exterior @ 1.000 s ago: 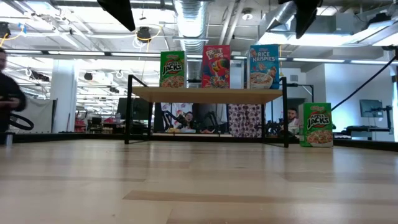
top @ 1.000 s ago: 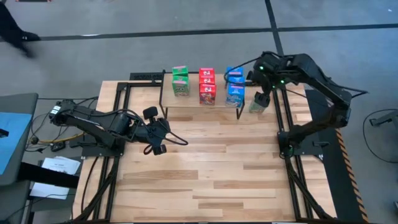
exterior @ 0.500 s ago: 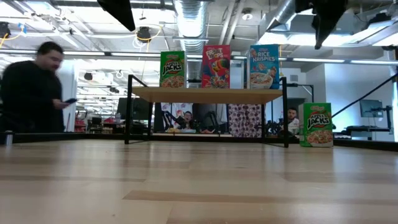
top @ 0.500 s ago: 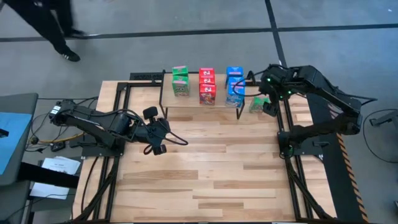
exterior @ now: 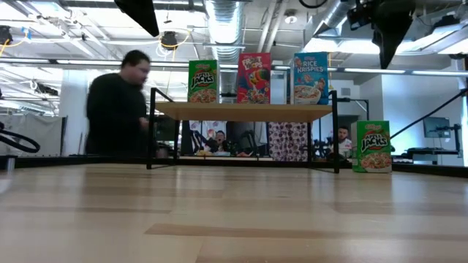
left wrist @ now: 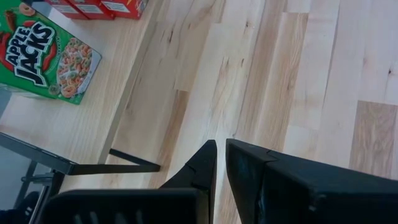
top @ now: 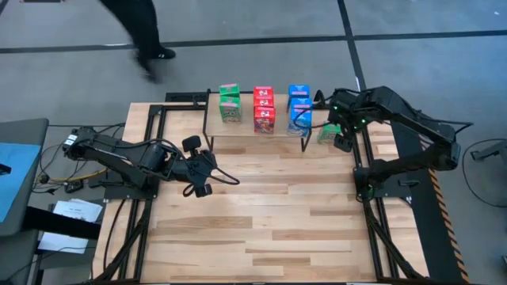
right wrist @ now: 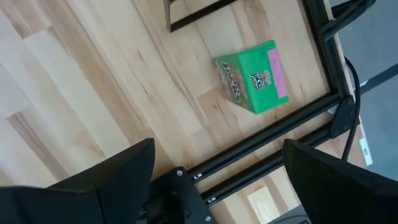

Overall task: Stack cereal on shelf
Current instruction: Put the green cereal box on the shelf aligned with the other green cereal boxes

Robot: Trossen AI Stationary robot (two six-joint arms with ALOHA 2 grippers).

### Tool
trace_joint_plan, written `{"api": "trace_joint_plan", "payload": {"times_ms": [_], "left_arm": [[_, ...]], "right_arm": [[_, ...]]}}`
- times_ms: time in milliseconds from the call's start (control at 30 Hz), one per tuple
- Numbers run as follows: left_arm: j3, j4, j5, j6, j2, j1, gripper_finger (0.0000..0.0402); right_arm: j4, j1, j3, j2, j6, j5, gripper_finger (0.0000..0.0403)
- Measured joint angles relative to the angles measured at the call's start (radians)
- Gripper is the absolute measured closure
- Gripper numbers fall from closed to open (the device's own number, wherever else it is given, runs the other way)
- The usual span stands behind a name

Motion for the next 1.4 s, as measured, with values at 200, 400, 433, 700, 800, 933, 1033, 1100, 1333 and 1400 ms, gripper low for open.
{"api": "trace_joint_plan", "payload": {"times_ms": [200,400,433,700,800,933,1033,1100,1333,1400], "left_arm": [[0.0,0.0,-0.008,0.026,0.0,0.0,0.0377],[0.0,0.005,-0.001,0.027,0.0,0.0,0.0377],[0.0,0.005,0.0,0.025,0.0,0.0,0.0377],[0.0,0.005,0.0,0.028,0.0,0.0,0.0377],[0.0,0.005,0.0,0.028,0.0,0.0,0.0377],[0.0,0.005,0.0,0.027,0.0,0.0,0.0377],[0.0,0.005,0.0,0.027,0.0,0.0,0.0377],[0.0,0.005,0.0,0.022,0.0,0.0,0.0377],[0.0,0.004,0.002,0.007,0.0,-0.001,0.0377],[0.0,0.004,0.002,0.012,0.0,-0.001,0.0377]], "right_arm": [[0.0,0.0,0.0,0.004,-0.006,0.001,0.0029],[0.001,0.0,0.0,0.002,-0.008,0.001,0.0029],[0.001,-0.001,0.0,-0.002,-0.009,0.007,0.0029],[0.046,-0.007,-0.101,-0.09,-0.038,0.028,0.0029],[0.097,-0.007,-0.14,-0.133,-0.049,0.029,0.0029],[0.147,-0.007,-0.175,-0.187,-0.054,0.028,0.0029],[0.177,-0.007,-0.2,-0.215,-0.062,0.029,0.0029],[0.197,-0.007,-0.215,-0.23,-0.062,0.028,0.0029],[0.218,-0.007,-0.259,-0.219,-0.064,0.028,0.0029],[0.212,-0.007,-0.26,-0.199,-0.065,0.028,0.0029]]}}
